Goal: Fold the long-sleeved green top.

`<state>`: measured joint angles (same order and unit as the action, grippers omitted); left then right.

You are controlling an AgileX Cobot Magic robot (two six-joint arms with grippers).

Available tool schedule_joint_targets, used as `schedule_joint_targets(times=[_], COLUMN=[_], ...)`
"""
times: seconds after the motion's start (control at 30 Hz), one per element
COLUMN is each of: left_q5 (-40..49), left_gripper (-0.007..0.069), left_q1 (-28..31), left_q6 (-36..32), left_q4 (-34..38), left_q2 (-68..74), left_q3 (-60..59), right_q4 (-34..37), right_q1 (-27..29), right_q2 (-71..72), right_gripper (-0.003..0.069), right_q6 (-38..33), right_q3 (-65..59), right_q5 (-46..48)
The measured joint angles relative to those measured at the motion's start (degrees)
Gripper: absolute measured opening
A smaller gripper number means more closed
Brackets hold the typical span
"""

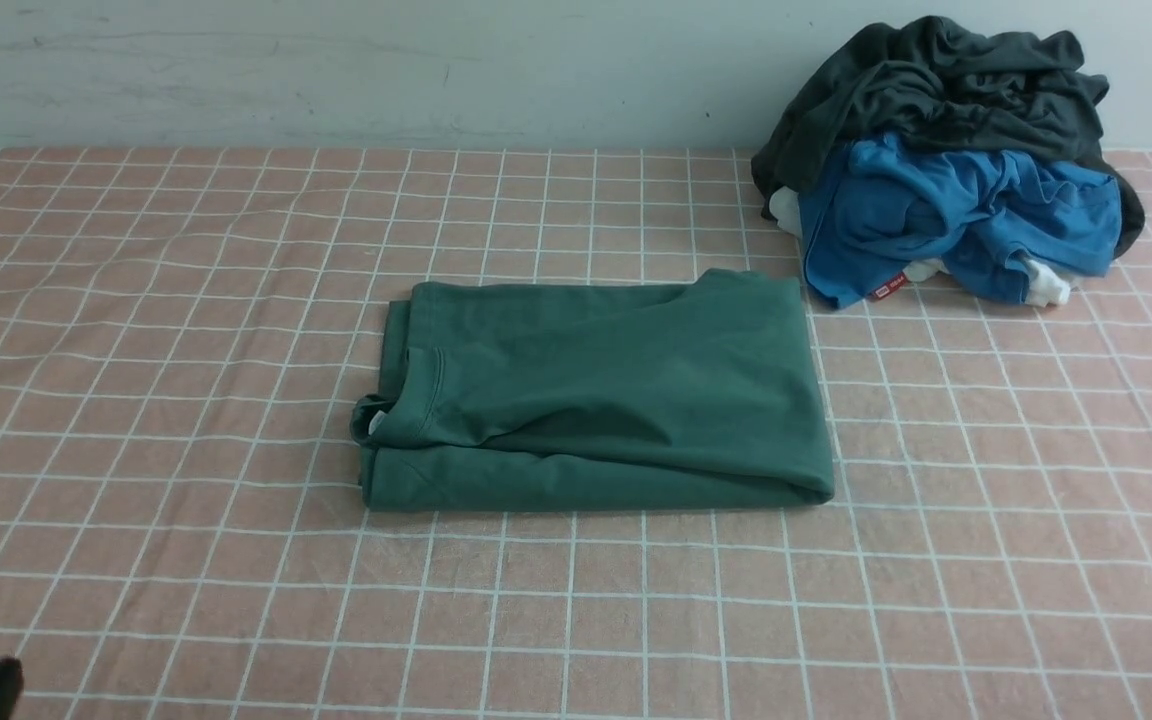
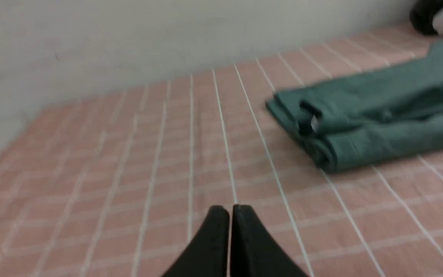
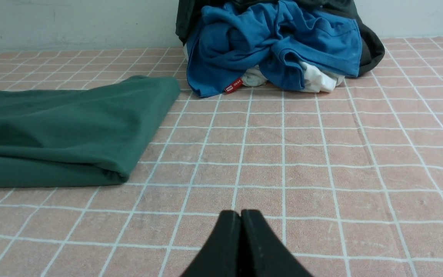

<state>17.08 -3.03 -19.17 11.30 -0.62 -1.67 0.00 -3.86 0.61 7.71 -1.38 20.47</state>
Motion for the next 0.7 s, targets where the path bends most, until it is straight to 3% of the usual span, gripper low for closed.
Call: schedule_joint_targets(times=[0.2, 0.7], left_q5=[3.7, 3.6], left_gripper=[-0.0001, -0.0001], left_q1=[2.1, 2.4], left_q6=[8.1, 8.7], left_q4=[-0.8, -0.9], left_q2=[0.0, 0.0], left_q3=[0.4, 0.4], right_q4=[0.0, 0.0], right_q1=[0.0, 0.0], right_q2=[0.0, 0.0], right_gripper=[-0.0010, -0.0010], right_q6=[0.0, 0.0], right_q3=[0.0, 0.0], right_q5=[0.0, 0.0])
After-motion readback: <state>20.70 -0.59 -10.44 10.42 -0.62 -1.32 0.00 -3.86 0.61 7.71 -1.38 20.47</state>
